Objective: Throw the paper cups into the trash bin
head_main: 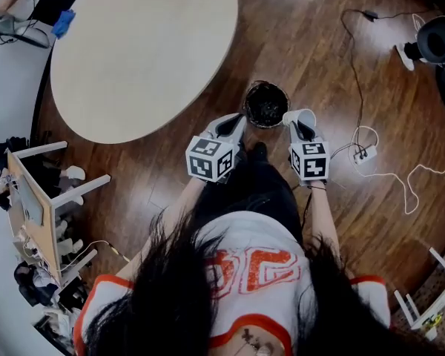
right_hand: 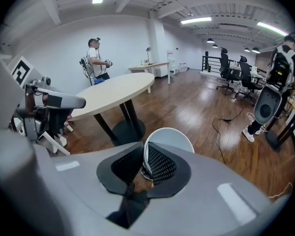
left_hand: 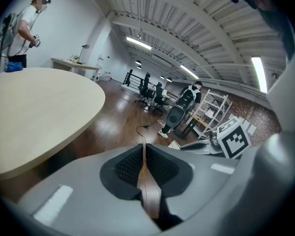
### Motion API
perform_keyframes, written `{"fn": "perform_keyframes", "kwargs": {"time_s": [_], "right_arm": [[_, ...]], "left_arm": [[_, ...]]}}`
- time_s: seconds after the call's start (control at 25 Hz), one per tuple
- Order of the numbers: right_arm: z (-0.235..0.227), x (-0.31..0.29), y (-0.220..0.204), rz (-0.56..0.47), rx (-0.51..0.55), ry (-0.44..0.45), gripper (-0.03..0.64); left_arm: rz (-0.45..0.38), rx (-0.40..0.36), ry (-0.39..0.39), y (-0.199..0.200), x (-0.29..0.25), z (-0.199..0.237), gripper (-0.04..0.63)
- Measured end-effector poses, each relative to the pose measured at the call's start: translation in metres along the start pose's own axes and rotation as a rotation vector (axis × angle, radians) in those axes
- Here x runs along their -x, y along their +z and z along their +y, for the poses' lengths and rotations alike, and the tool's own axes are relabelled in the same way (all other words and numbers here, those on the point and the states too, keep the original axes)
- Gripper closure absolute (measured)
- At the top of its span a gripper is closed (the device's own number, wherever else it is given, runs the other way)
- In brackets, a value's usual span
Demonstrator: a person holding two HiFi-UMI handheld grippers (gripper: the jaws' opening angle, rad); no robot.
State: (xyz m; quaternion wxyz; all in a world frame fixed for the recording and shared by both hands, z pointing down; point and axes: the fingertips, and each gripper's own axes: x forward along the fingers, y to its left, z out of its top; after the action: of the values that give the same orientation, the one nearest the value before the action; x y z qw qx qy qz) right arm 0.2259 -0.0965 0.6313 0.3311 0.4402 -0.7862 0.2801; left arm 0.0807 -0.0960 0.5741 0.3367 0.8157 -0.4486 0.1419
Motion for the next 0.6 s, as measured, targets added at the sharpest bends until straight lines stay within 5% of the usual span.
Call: {"fn": "perform_keyframes", "kwargs": {"time_s": [0.4, 0.6], "right_arm": [[-0.008, -0.108, -0.057, 0.125, 0.038, 0.039, 0.584], [-0.022, -0.173, -0.086, 0.185, 0.026, 0.033, 0.584]], "left_arm": [[0.091, 0.009, -0.091, -0.026, -0.052, -0.007, 0.592], [0.128, -0.053, -0.144, -0.048, -0.087, 0.001, 0.595]]}}
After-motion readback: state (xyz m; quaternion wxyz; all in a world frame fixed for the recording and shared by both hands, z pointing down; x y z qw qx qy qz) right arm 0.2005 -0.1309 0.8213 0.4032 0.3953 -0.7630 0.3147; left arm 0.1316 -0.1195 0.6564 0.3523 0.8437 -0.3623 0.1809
